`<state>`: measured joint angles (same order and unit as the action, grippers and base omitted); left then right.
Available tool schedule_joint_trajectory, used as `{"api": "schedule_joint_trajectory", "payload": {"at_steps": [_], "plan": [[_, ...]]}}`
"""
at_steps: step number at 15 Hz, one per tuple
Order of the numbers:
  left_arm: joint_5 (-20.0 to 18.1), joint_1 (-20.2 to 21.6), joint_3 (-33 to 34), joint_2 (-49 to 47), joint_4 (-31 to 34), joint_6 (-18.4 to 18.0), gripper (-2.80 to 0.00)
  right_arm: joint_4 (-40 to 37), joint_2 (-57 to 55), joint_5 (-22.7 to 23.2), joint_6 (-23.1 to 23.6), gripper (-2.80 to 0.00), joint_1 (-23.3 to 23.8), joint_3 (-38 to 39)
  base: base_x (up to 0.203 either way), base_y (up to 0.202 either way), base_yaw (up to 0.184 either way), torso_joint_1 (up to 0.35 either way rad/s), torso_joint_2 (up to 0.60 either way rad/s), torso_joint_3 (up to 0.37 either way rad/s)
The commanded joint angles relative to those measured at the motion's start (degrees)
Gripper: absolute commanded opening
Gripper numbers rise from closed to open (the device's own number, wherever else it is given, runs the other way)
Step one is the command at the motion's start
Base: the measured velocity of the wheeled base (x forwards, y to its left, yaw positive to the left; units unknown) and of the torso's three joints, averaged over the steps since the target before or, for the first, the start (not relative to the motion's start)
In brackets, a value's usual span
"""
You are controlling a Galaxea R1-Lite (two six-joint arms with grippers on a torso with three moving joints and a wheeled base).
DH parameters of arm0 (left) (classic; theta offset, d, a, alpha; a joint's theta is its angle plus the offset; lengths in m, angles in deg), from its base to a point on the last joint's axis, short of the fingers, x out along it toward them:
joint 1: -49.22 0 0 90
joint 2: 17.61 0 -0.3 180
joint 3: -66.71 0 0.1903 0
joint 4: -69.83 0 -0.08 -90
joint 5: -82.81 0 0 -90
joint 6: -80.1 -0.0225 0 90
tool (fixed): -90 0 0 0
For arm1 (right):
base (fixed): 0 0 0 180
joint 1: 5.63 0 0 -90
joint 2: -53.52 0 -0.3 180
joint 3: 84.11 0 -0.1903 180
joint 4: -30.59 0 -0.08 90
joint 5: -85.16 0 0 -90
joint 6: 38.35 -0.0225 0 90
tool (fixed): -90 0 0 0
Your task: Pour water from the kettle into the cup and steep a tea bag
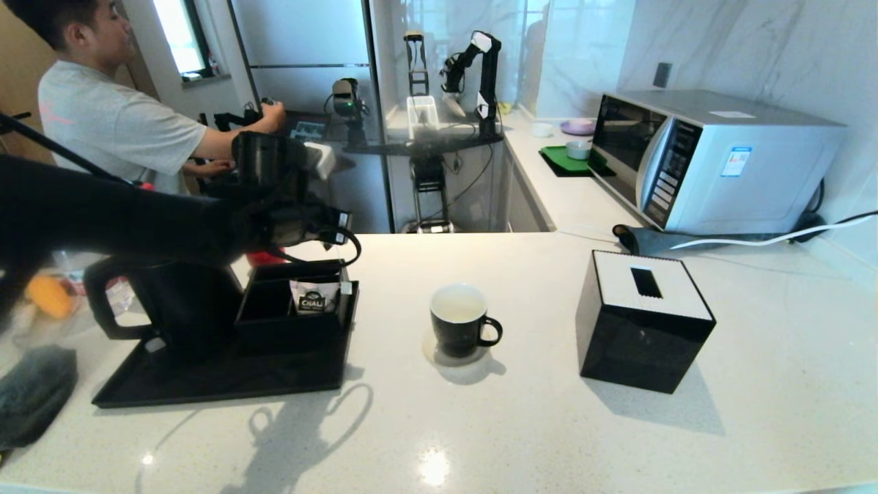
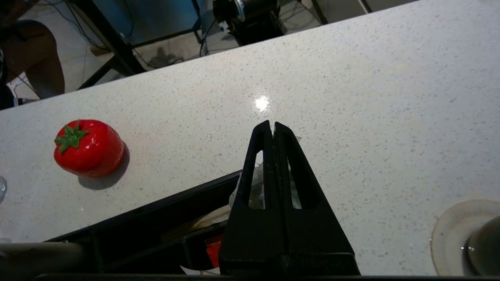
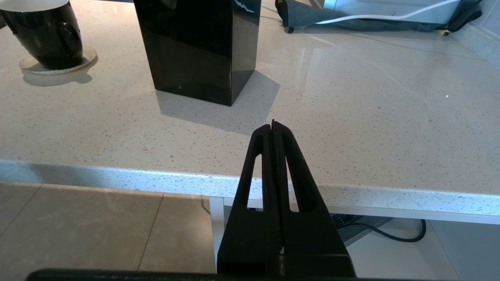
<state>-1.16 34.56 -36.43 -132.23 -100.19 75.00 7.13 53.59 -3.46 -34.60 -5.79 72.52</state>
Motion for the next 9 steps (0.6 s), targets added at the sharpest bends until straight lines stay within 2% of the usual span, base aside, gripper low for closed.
{"api": "schedule_joint_trajectory", "payload": {"at_steps": [1,9], "plan": [[0.11,-1.12,2.53,4.24,-1.95,0.05,-2.80,0.01,-0.07,0.03,0.04,-2.80,-0.02,0.00,0.000,0.000,0.000,0.000,0.00,0.000],[-0.11,-4.05,6.30,14.60,-3.11,1.76,-2.80,0.01,-0.07,0.03,0.04,-2.80,-0.02,0.00,0.000,0.000,0.000,0.000,0.00,0.000]]}}
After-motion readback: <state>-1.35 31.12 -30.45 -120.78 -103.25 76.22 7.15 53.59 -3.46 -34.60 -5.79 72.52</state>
